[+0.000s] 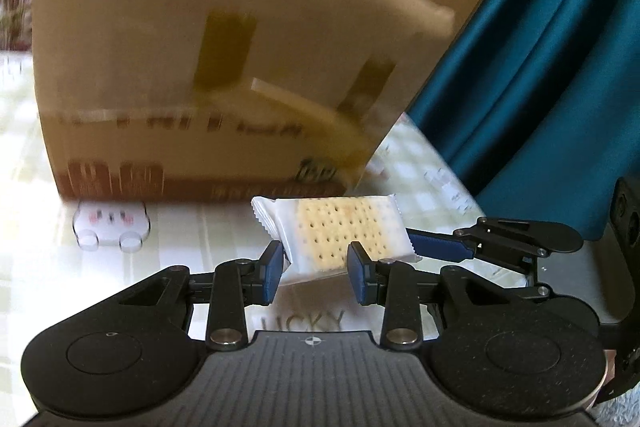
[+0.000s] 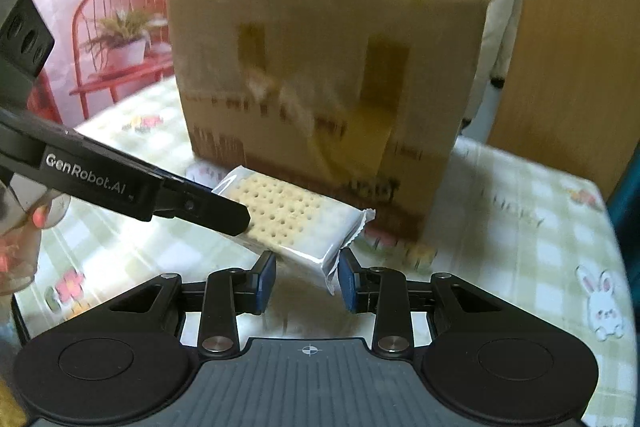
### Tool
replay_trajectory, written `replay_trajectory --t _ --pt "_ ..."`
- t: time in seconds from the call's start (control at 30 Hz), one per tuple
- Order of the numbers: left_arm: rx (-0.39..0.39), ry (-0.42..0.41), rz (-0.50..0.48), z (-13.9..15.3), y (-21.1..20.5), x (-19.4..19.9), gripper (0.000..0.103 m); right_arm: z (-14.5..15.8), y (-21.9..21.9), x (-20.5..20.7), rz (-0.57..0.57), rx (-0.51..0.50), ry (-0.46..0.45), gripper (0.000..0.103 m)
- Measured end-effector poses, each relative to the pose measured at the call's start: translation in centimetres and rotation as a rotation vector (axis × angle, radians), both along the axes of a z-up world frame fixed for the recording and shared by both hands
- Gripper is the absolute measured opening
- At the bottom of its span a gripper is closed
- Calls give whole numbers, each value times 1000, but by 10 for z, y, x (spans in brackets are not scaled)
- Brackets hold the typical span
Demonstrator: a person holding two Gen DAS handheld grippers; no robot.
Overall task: Organize snacks
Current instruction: 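Carry the cracker packet with the left gripper into the bag and release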
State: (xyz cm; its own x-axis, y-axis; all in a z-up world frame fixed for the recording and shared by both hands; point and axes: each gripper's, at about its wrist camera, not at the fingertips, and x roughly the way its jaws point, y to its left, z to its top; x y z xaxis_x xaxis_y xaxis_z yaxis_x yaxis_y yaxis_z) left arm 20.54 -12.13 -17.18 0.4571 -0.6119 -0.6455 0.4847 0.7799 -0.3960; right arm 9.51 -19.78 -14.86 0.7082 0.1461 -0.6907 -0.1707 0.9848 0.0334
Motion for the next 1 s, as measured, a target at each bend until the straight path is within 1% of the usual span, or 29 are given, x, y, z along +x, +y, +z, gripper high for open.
replay_trajectory --t 0.17,0.27,0.43,0.6,0.7,0.77,0.83,0.93,1.0 --pt "7 -97 -15 38 0 -6 37 34 3 -4 -11 -3 -72 31" --pt "-8 -146 -14 61 3 -3 37 56 3 0 -10 -2 -118 31" --pt "-35 -218 -2 96 5 13 37 95 5 18 13 -35 -193 31" --pt "-24 -282 10 124 -2 40 37 125 7 51 25 -54 -250 31" --pt "-15 -296 16 137 -3 69 37 135 2 83 31 -31 -252 32" --pt "-11 -289 21 139 -3 87 37 137 0 105 38 -30 -254 32" --pt "-3 -279 27 136 3 107 37 135 -2 131 44 -30 -256 32" --pt "7 -239 32 125 8 134 37 124 -6 164 36 -4 -205 33" --pt "4 -195 48 118 12 147 37 115 -6 180 32 -5 -171 33"
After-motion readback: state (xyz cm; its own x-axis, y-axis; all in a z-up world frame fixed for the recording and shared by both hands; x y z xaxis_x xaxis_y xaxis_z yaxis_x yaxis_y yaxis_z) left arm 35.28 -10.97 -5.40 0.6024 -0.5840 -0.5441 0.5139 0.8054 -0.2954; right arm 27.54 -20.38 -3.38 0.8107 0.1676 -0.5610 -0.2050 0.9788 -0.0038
